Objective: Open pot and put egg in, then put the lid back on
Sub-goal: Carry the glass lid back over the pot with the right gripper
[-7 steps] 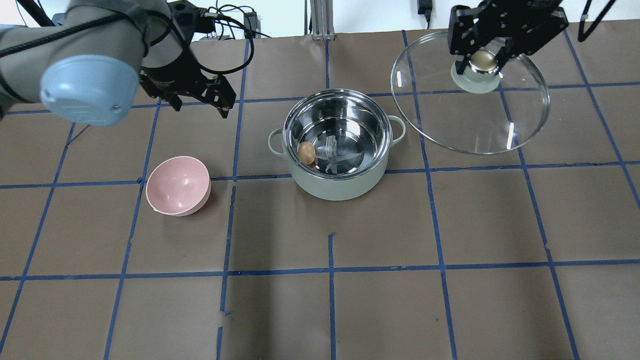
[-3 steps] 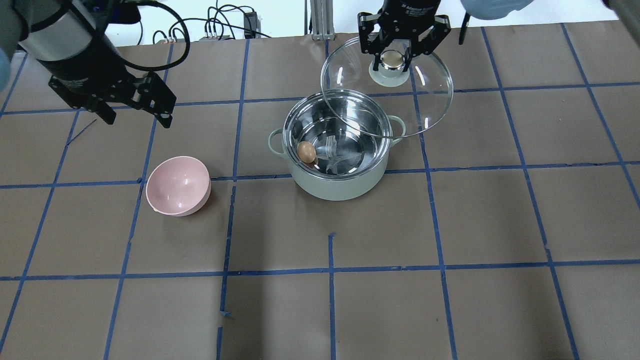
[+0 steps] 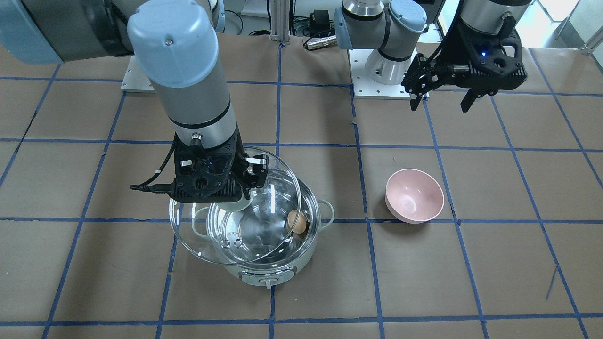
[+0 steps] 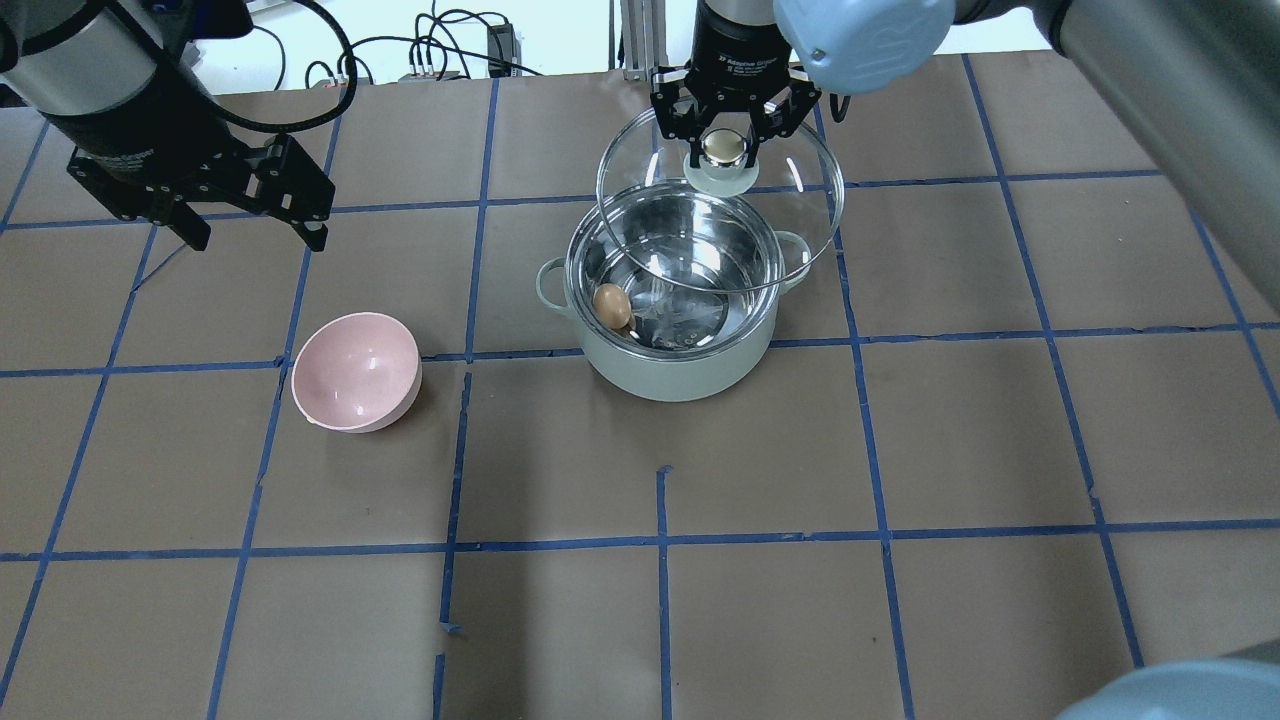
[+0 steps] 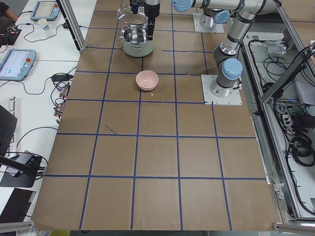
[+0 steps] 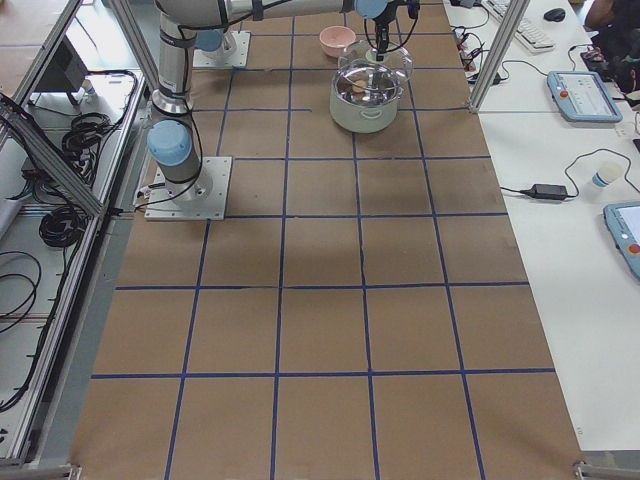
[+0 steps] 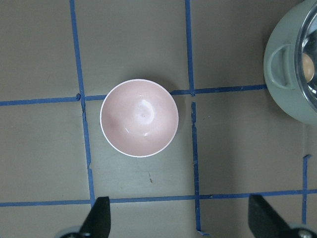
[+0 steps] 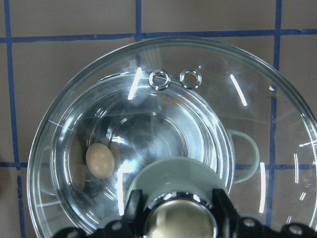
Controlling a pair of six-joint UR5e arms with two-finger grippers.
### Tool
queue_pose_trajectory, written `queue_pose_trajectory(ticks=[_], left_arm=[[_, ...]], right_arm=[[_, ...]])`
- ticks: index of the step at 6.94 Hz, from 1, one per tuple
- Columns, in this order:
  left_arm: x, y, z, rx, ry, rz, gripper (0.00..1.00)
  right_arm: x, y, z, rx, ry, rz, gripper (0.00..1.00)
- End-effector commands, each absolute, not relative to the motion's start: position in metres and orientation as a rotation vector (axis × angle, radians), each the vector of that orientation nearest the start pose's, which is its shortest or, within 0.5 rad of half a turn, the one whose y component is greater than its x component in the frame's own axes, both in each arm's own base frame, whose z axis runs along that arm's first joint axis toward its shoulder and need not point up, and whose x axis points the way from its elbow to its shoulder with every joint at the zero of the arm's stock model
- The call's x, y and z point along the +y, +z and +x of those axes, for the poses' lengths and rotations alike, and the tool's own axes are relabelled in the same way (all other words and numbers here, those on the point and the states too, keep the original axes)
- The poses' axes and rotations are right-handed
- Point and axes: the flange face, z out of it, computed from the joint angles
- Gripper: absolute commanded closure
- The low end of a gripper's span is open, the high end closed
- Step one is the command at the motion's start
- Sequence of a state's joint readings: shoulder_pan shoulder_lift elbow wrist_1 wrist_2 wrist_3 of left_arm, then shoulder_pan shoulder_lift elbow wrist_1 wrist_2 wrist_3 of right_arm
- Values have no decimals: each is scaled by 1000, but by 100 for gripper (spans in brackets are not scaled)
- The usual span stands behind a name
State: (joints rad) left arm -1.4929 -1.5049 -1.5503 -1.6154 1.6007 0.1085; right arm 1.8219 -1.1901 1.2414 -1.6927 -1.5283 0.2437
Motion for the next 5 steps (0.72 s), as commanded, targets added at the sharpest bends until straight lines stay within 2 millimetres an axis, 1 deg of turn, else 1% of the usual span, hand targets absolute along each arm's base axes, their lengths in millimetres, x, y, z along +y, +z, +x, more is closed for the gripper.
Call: queue_pose_trajectory(ticks=[1, 3, 4, 5], left_arm=[[-472, 530, -96, 3117, -77, -74, 3], [-472, 527, -95, 3116, -72, -70, 3], [-472, 525, -94, 3116, -67, -65, 3], [-472, 526, -94, 3116, -72, -65, 3]], right_arm=[[-600, 428, 300, 3092, -74, -42, 94], [-597, 419, 299, 3093, -62, -44, 94], [-599, 419, 294, 3096, -61, -32, 94], [-598, 413, 293, 3101, -44, -37, 94]])
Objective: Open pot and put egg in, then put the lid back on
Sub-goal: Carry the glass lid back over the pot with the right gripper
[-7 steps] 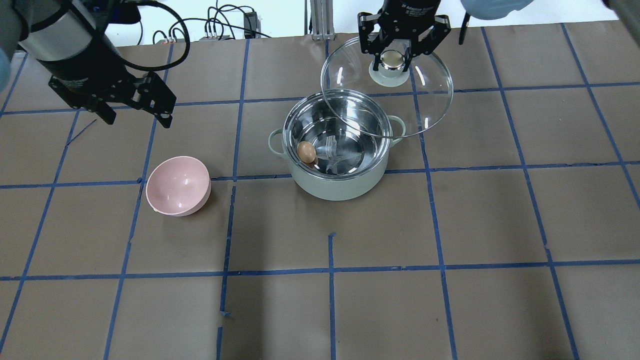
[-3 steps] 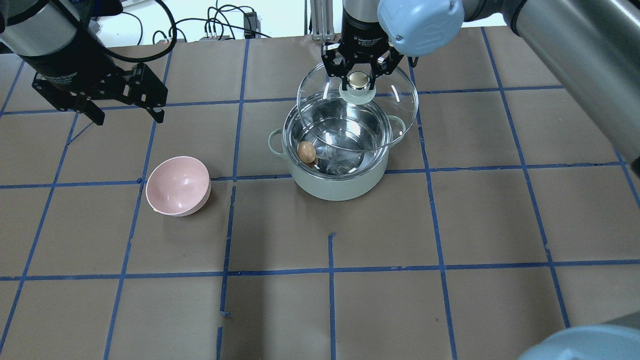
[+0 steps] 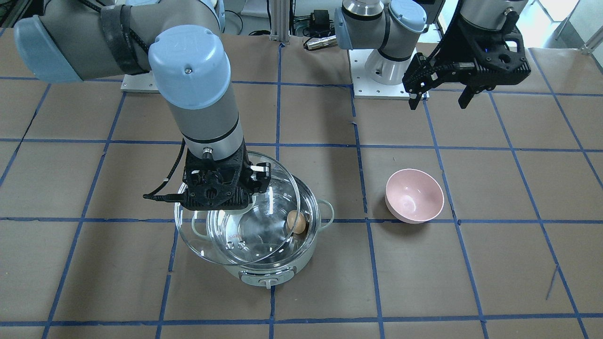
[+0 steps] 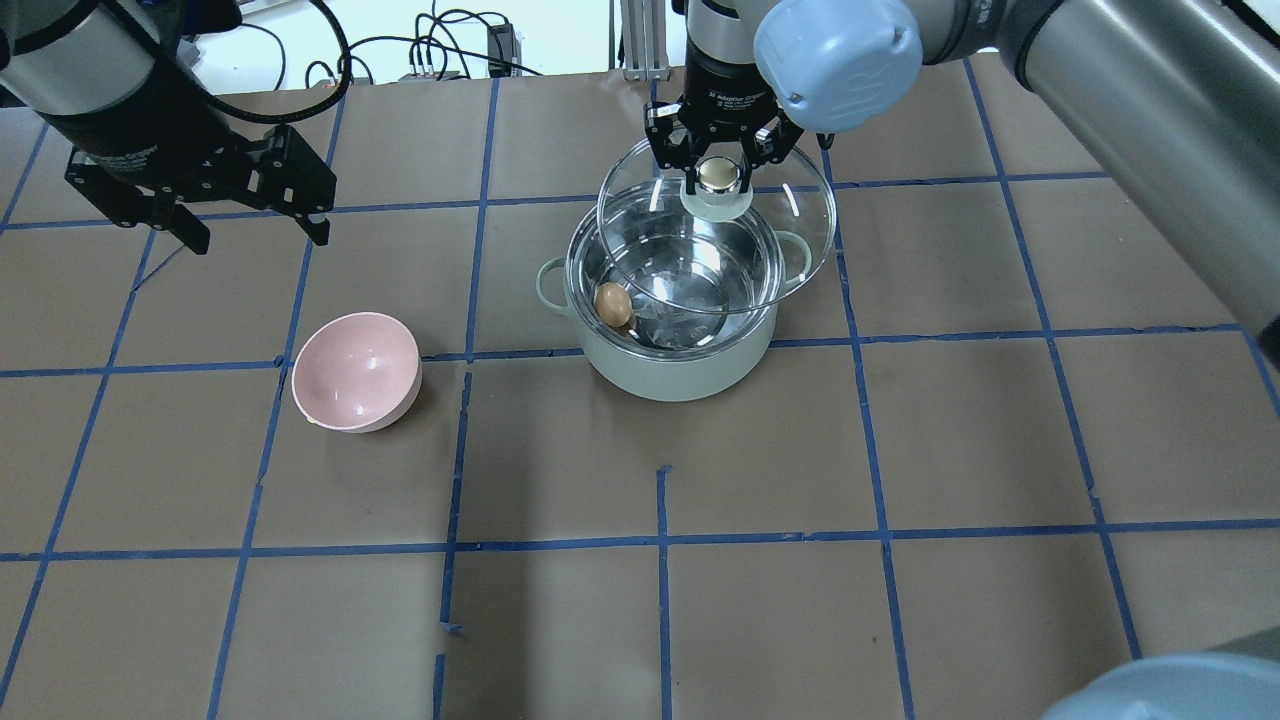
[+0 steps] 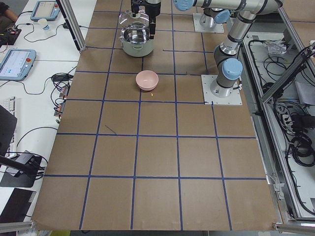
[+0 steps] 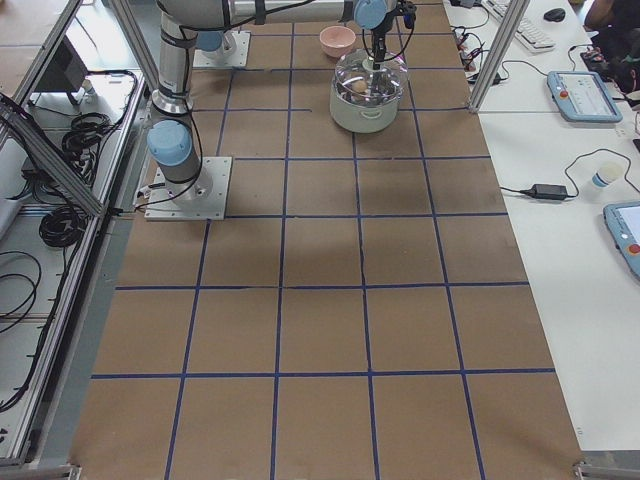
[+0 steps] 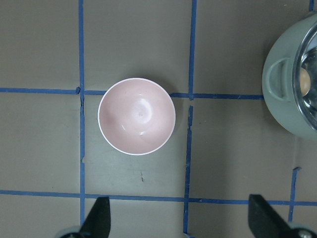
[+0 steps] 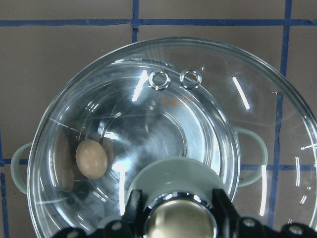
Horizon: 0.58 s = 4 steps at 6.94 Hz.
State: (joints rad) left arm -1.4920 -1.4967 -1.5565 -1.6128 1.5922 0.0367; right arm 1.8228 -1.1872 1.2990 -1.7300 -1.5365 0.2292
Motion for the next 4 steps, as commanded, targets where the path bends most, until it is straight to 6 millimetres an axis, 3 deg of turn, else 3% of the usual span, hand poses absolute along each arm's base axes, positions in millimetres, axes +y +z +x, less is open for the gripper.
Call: queue_pose_trajectory(ticks=[1, 4], left_arm=[[-471, 529, -93, 3115, -79, -68, 3], [-470, 529, -94, 3115, -79, -68, 3]], right_arm=[[-598, 408, 291, 3102, -32, -34, 94], [-598, 403, 281, 3095, -45, -44, 94]])
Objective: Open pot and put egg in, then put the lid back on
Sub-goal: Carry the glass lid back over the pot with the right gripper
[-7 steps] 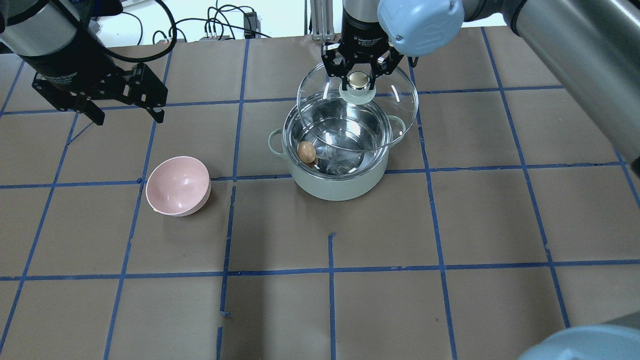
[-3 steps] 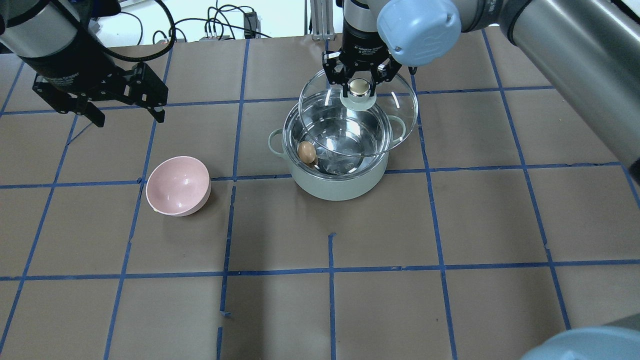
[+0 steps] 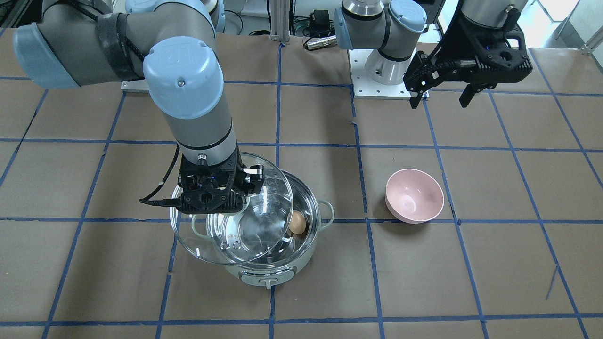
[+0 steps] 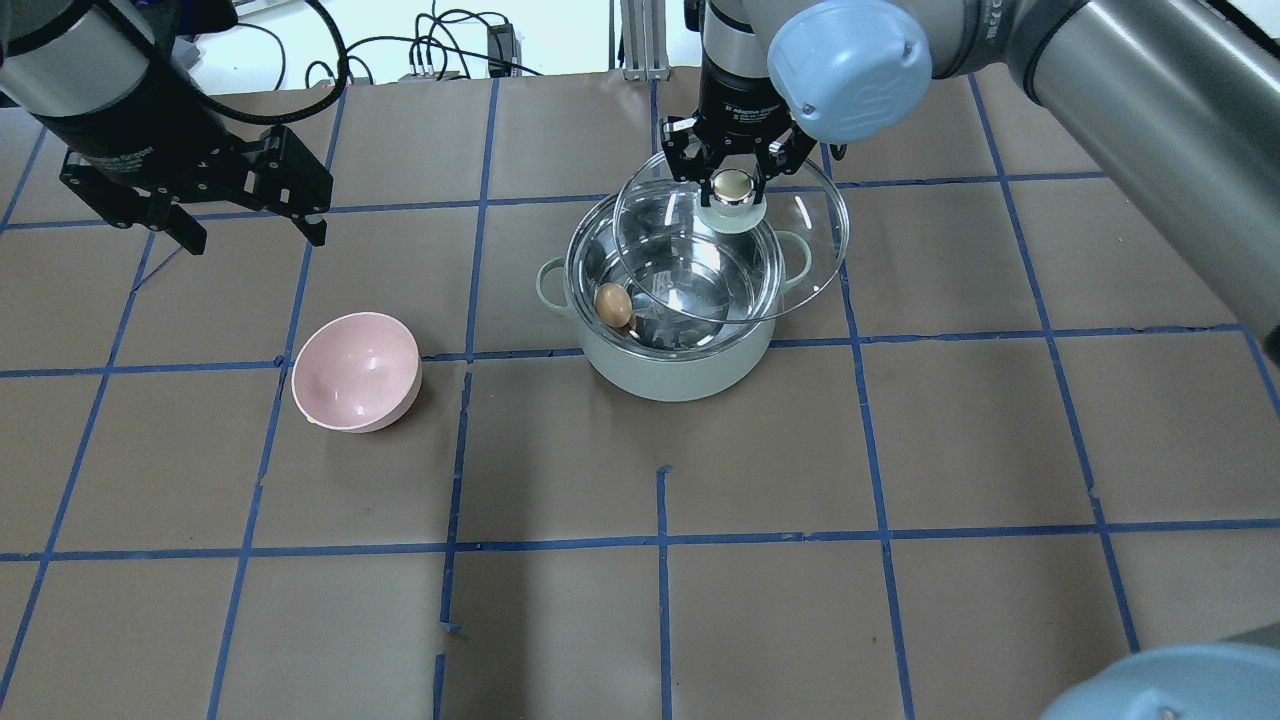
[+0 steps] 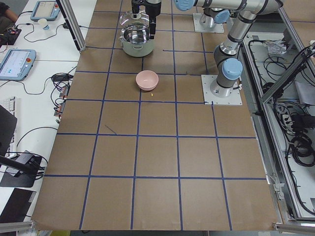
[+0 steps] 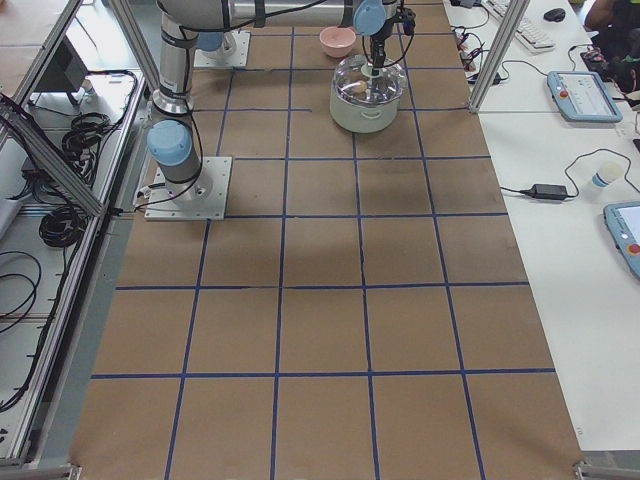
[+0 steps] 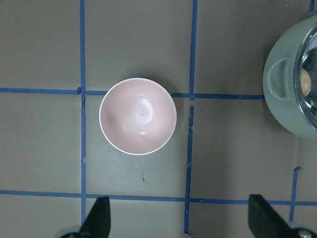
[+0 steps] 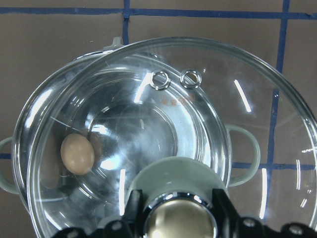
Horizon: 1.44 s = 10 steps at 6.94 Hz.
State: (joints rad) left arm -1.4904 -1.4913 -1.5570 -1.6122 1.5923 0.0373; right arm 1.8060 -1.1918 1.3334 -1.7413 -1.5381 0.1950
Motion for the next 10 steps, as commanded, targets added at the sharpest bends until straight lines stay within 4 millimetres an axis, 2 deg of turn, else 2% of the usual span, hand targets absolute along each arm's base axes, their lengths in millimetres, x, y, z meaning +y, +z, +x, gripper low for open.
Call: queue_pose_trajectory(ticks=[1, 3, 4, 8, 9, 10], left_arm=[[-471, 529, -93, 3115, -79, -73, 3], [-470, 529, -94, 3115, -79, -82, 3], [-471, 529, -93, 3115, -79, -84, 3], [-470, 529, -94, 3115, -82, -82, 2], [-470, 529, -93, 3115, -82, -85, 2], [-470, 529, -93, 3115, -82, -85, 1]], right_arm=[[-596, 402, 287, 3080, -95, 30, 94], [-594, 399, 299, 3072, -133, 82, 94], [-590, 391, 317, 3086, -141, 103, 94], [-597, 367, 332, 3078, -173, 231, 94], [-591, 359, 342, 3085, -156, 211, 94], [-591, 359, 344, 3083, -157, 210, 94]])
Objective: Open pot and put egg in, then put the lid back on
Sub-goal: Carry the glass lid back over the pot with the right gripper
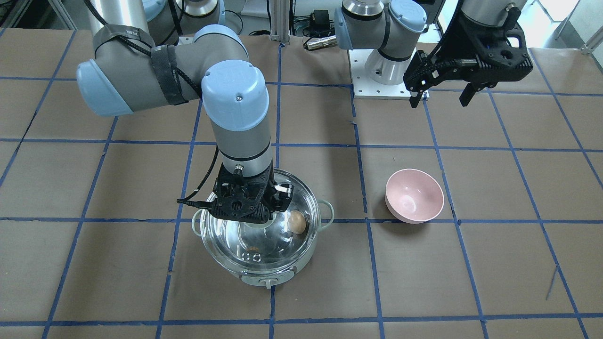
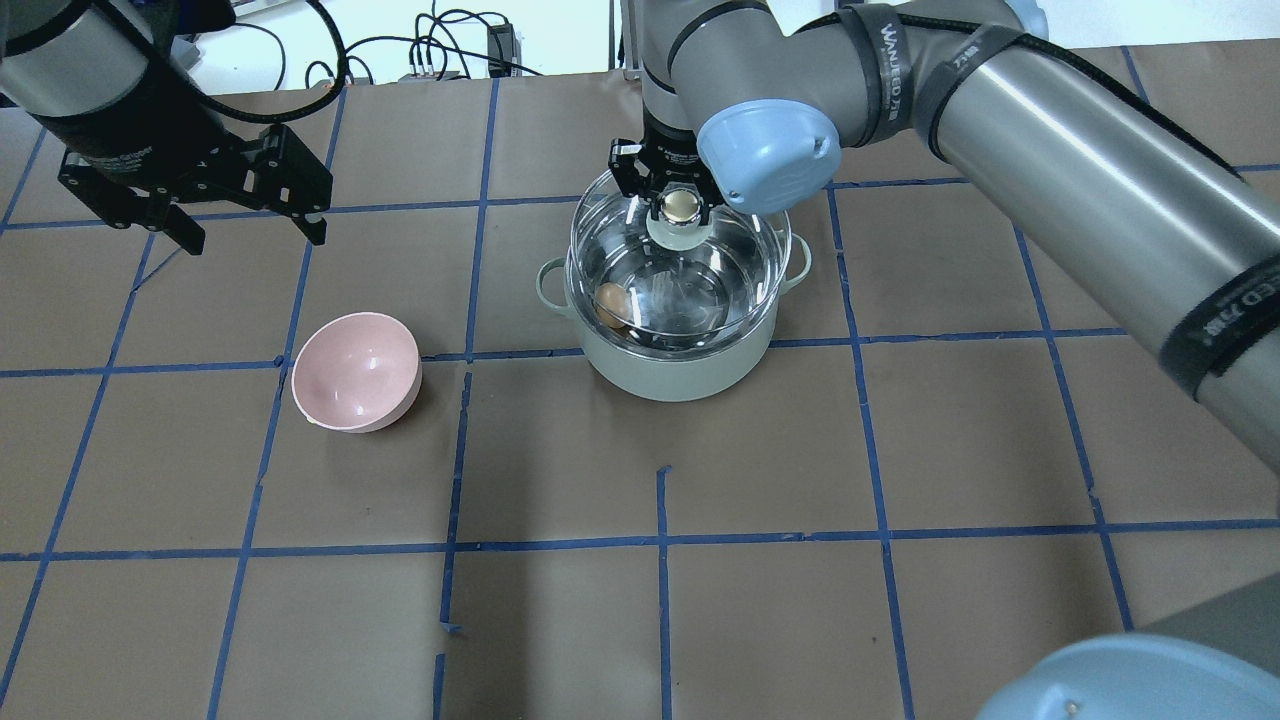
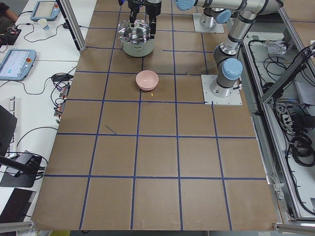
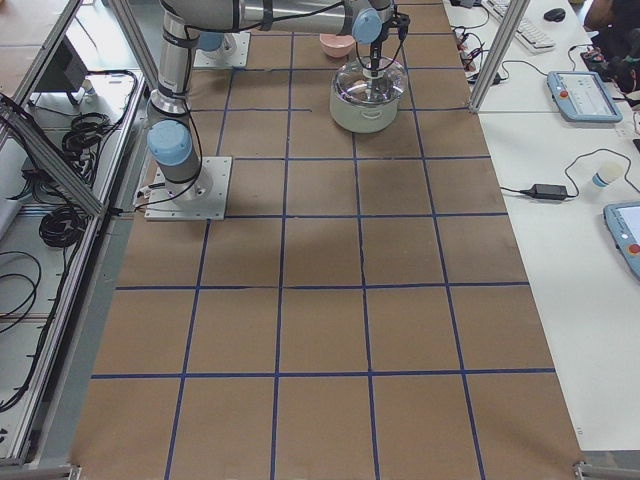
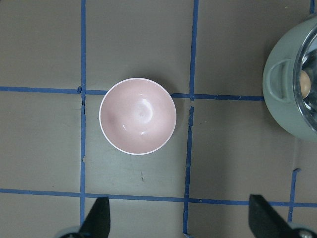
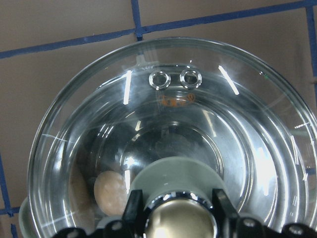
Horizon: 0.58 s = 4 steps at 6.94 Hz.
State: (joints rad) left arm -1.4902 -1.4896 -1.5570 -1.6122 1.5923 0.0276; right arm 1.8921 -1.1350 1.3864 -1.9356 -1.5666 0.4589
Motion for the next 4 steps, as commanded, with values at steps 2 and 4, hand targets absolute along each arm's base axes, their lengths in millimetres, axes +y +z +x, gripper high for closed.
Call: queue_pose_trajectory(ticks=[2, 4], left_arm=[[-470, 529, -93, 3115, -82, -85, 1], [-470, 529, -93, 3115, -82, -89, 0]], right_arm=[[-591, 357, 344, 3081, -163, 210, 94], [-590, 352, 343, 3084, -155, 201, 93]])
